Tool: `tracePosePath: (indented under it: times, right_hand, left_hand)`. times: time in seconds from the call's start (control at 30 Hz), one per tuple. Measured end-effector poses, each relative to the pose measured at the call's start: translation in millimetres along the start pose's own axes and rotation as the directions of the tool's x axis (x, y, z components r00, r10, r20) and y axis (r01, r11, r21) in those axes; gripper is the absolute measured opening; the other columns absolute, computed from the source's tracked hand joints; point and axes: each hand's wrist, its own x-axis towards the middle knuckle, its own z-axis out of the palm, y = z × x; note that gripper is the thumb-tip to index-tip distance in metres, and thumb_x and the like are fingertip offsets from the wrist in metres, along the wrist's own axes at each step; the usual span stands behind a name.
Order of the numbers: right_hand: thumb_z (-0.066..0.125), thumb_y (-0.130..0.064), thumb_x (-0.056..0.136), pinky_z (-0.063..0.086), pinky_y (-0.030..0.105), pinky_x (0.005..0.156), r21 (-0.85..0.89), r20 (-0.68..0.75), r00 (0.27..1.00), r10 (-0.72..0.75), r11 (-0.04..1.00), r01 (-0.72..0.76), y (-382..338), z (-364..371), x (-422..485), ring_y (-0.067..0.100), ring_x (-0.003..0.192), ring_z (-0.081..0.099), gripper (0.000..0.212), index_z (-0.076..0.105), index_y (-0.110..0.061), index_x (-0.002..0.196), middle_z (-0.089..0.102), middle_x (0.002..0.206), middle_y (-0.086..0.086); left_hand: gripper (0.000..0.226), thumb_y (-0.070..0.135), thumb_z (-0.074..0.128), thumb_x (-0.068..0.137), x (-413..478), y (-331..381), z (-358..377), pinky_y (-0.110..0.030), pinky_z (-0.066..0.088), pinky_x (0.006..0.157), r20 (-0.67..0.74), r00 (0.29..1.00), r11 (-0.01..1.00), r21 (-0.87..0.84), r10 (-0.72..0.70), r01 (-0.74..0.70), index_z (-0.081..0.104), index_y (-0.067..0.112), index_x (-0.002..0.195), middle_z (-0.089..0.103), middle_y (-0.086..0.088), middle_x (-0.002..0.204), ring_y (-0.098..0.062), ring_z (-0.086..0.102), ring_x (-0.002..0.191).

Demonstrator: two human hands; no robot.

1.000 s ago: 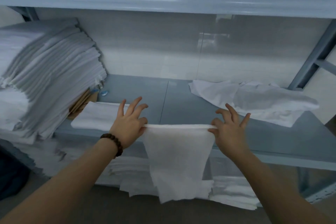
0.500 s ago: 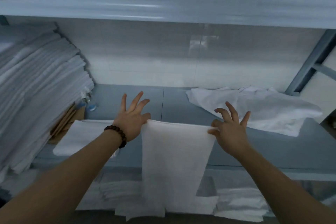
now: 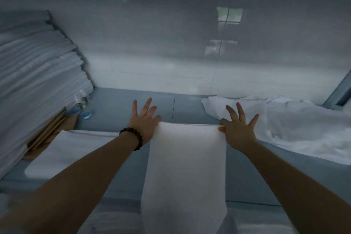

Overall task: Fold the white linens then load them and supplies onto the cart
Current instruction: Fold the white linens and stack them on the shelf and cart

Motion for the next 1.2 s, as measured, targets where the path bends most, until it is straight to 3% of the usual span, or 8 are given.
tracePosePath:
  times: [0.3,0.43,0.67,0.73,0.83,1.0,1.1,1.2]
  right_hand:
    - [0.037,-0.043,0.100,-0.005,0.078,0.099,0.027,0.239,0.971,-0.009,1.000,0.003,-11,96,70,0.028,0.142,-0.029,0.024,0.057,-0.038,0.113,-0.012,0.161,-0.003]
    - [0.039,-0.044,0.099,-0.002,0.079,0.099,-0.011,0.253,0.967,0.004,1.000,-0.002,-13,127,85,0.029,0.143,-0.026,0.027,0.058,-0.035,0.117,-0.007,0.161,-0.002]
    - [0.039,-0.040,0.100,-0.005,0.080,0.096,0.000,0.208,0.977,0.047,0.999,-0.048,-17,141,88,0.027,0.144,-0.024,0.034,0.053,-0.025,0.127,0.001,0.161,0.000]
    - [0.040,-0.041,0.099,-0.005,0.080,0.097,-0.005,0.186,0.980,0.063,0.998,-0.063,-18,141,86,0.027,0.145,-0.021,0.036,0.050,-0.025,0.130,0.005,0.160,0.001]
    - [0.042,-0.037,0.098,-0.002,0.078,0.100,0.017,0.128,0.989,0.079,0.996,-0.082,-22,138,73,0.028,0.147,-0.014,0.037,0.046,-0.025,0.133,0.011,0.158,0.004]
    - [0.042,-0.026,0.096,0.001,0.065,0.111,0.199,-0.001,0.995,0.102,0.975,-0.100,-45,112,32,0.026,0.148,-0.008,0.049,0.031,-0.020,0.144,0.006,0.160,0.007]
    - [0.041,-0.032,0.098,-0.004,0.055,0.115,0.383,-0.023,0.999,0.032,0.923,-0.020,-70,105,-31,0.025,0.148,-0.009,0.054,0.029,-0.020,0.148,0.005,0.161,0.005]
    - [0.035,-0.039,0.100,-0.005,0.052,0.116,0.424,0.089,0.996,-0.023,0.905,-0.017,-90,109,-93,0.026,0.147,-0.012,0.056,0.021,-0.023,0.152,0.000,0.161,0.004]
  left_hand:
    - [0.039,0.020,0.024,0.103,54,34,87,-0.070,-0.010,0.107,0.102,0.994,1.000,-0.015,0.027,-0.025,0.037,0.029,0.138,0.012,-0.004,0.160,-0.032,-0.019,0.145]
    - [0.038,0.019,0.030,0.100,73,46,112,-0.070,-0.014,0.106,0.095,0.995,1.000,-0.019,0.011,-0.009,0.039,0.032,0.134,0.012,-0.004,0.159,-0.031,-0.018,0.145]
    - [0.043,0.027,0.022,0.103,81,50,112,-0.068,-0.012,0.107,0.118,0.992,0.999,-0.012,-0.036,0.038,0.029,0.029,0.145,0.007,-0.003,0.161,-0.031,-0.016,0.146]
    - [0.047,0.029,0.021,0.104,78,52,95,-0.066,-0.009,0.110,0.149,0.985,0.990,-0.091,-0.092,0.106,0.017,0.026,0.150,-0.002,-0.003,0.162,-0.030,-0.015,0.146]
    - [0.051,0.035,0.022,0.104,50,75,66,-0.057,-0.001,0.116,0.144,0.985,0.916,-0.375,-0.093,0.142,0.009,0.024,0.152,-0.002,-0.001,0.162,-0.026,-0.005,0.148]
    - [0.064,0.054,0.018,0.099,-37,117,63,-0.046,-0.005,0.117,0.186,0.975,0.841,-0.541,0.121,-0.002,-0.001,0.026,0.153,-0.012,0.002,0.161,-0.021,-0.012,0.147]
    - [0.066,0.052,0.017,0.100,-65,123,72,-0.042,-0.008,0.118,0.230,0.966,0.843,-0.538,0.120,0.024,-0.004,0.021,0.154,-0.013,-0.003,0.161,-0.023,-0.015,0.147]
    - [0.065,0.049,0.016,0.100,-81,126,79,-0.041,-0.014,0.116,0.166,0.984,0.870,-0.493,0.063,0.028,-0.002,0.017,0.153,-0.010,-0.006,0.161,-0.025,-0.016,0.147]
